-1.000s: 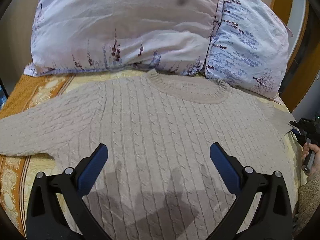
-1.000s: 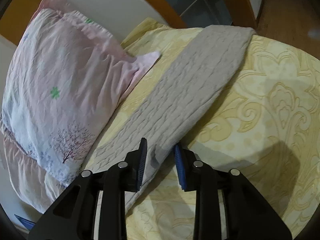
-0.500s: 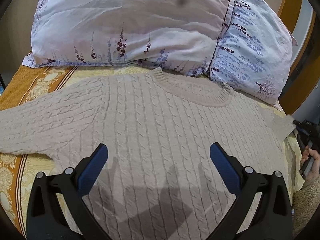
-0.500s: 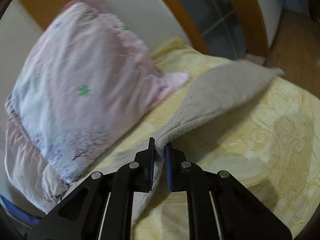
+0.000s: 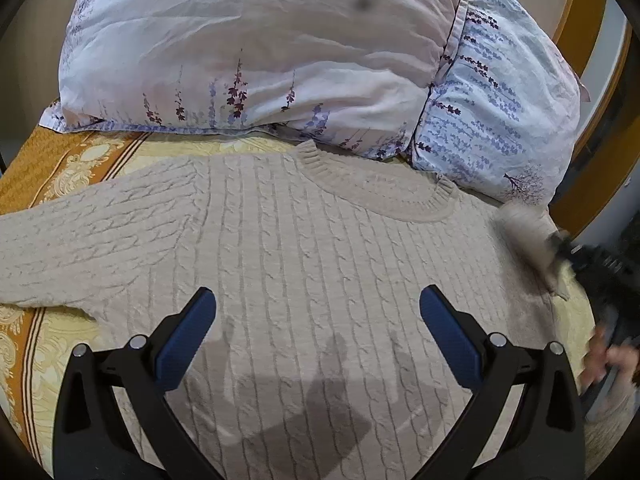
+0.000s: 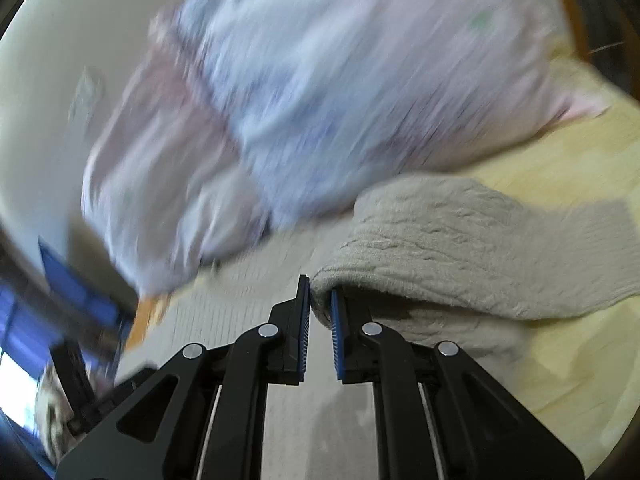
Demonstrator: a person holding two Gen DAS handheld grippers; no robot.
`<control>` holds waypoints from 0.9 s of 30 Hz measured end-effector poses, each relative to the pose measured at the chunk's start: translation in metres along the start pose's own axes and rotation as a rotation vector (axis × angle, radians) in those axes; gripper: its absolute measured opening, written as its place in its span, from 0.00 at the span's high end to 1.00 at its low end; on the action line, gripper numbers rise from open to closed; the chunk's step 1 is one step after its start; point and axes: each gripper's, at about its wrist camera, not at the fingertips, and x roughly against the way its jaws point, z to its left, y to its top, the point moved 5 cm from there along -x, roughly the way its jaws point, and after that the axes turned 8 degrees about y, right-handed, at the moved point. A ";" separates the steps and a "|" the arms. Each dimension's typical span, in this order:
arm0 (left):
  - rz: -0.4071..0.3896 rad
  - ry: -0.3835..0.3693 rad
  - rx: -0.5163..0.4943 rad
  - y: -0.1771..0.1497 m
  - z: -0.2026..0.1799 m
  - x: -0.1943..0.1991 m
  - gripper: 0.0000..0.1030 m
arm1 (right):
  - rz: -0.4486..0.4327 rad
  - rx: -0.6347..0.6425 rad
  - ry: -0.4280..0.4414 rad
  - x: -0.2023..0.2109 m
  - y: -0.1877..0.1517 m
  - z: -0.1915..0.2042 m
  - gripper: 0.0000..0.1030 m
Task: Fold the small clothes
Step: 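Carry the sleeve with the right tool across the sweater body and release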
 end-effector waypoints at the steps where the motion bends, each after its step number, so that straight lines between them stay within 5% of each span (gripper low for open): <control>1: 0.003 -0.007 0.001 0.000 -0.001 0.000 0.02 | 0.048 0.005 -0.004 -0.014 -0.011 0.003 0.90; 4: 0.008 -0.023 0.002 -0.001 -0.002 0.002 0.02 | 0.111 0.007 -0.031 -0.033 -0.027 0.003 0.86; 8: 0.004 -0.030 -0.005 -0.002 -0.002 0.004 0.02 | 0.073 -0.109 0.026 -0.021 -0.020 -0.007 0.40; 10: 0.005 -0.037 -0.003 -0.002 -0.002 0.004 0.02 | 0.019 -0.156 0.023 -0.008 -0.011 -0.014 0.39; 19: 0.014 -0.072 0.011 -0.003 -0.002 0.003 0.02 | -0.186 -0.408 -0.088 0.045 0.009 -0.093 0.46; 22: 0.007 -0.096 0.023 -0.001 -0.001 0.005 0.02 | -0.218 -0.404 -0.174 0.059 0.012 -0.107 0.60; 24: 0.003 -0.097 0.024 0.000 0.001 0.005 0.02 | -0.229 -0.380 -0.252 0.064 0.014 -0.113 0.79; 27: -0.001 -0.108 0.033 0.002 0.005 0.005 0.02 | -0.235 -0.312 -0.318 0.068 0.020 -0.111 0.89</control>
